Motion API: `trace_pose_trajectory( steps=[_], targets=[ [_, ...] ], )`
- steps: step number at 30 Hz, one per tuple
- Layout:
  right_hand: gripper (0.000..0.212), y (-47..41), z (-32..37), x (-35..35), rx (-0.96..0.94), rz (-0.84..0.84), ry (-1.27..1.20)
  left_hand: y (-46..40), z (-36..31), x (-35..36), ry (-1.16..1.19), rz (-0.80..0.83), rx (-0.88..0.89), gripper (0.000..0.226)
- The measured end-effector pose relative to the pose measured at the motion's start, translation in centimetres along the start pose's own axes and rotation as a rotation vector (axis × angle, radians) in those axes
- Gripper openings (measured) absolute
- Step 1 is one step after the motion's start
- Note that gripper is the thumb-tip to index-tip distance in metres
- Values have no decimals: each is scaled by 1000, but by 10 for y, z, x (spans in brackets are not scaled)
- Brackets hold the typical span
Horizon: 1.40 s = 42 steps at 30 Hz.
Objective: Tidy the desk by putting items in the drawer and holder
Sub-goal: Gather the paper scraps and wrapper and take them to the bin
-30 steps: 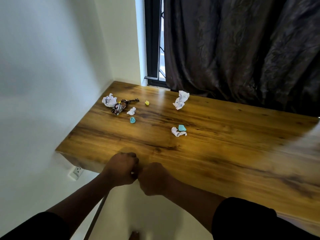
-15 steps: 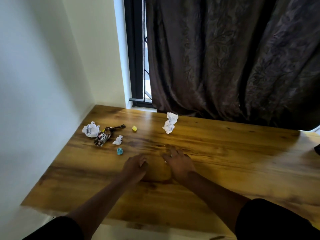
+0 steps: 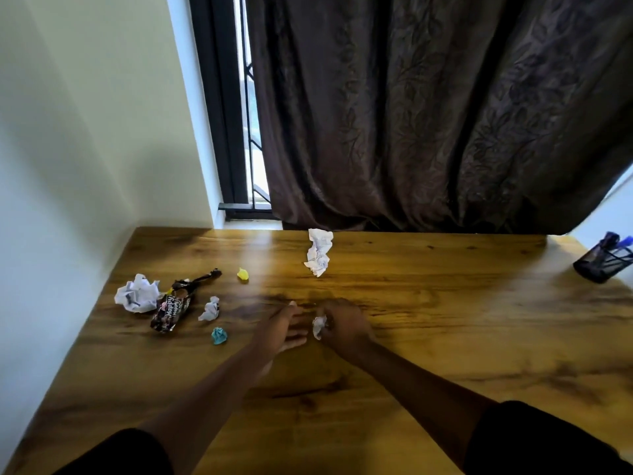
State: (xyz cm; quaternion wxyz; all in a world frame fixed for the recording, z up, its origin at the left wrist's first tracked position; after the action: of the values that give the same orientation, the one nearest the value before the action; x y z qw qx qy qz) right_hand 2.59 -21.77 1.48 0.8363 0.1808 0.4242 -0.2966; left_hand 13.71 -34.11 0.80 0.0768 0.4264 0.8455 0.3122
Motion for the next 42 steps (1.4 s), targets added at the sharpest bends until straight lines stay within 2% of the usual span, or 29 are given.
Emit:
trace_pose_trajectory(
  steps=[4,7,10,12,14,18,23,28,32,37,40,42],
  targets=[
    [22,-8,9,8,88,-132,-272,-7,-4,2,116,44,-62,39],
    [34,-14,22,13,88,-85,-336,-7,-7,1,280,70,-125,47],
    [39,-15,25,6,54,-113,-428,-11,-8,-7,379,8,-162,46],
    [40,-13,20,-4,61,-171,-307,-15,-6,-14,409,13,-159,48],
    [44,-12,9,-15,73,-147,-15,-17,-4,-18,420,14,-158,47],
    [62,-9,-11,-17,131,160,298,-19,-7,-16,412,-24,-144,41],
    [54,-12,-25,-4,136,131,273,-20,-11,-9,409,-55,-195,38],
    [27,-25,-19,-12,-11,-23,88,-21,-11,-3,437,-54,-212,42],
    [36,-36,14,-18,-198,-64,-108,-18,-10,2,495,-34,-206,47],
    [44,-42,45,-10,-320,157,-161,-14,-16,5,537,-54,-197,46],
    [30,-49,49,-13,-327,96,-144,-11,-18,-1,600,-31,-172,45],
    [29,-60,41,-14,-282,13,-85,-8,-16,-7,636,1,-144,46]
  ],
)
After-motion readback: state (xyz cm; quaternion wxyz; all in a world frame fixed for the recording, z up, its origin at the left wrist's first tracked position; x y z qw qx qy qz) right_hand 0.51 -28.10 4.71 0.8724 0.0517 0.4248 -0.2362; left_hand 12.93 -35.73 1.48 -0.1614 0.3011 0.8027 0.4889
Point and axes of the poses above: each hand's wrist, its own y-axis away from the middle knuckle, its own x-axis out of the palm, z = x × y, the point moved 1 cm from there along -y, towards the middle knuckle, and after that the axes turned 6 degrees about -y, right-handed, at the moved point
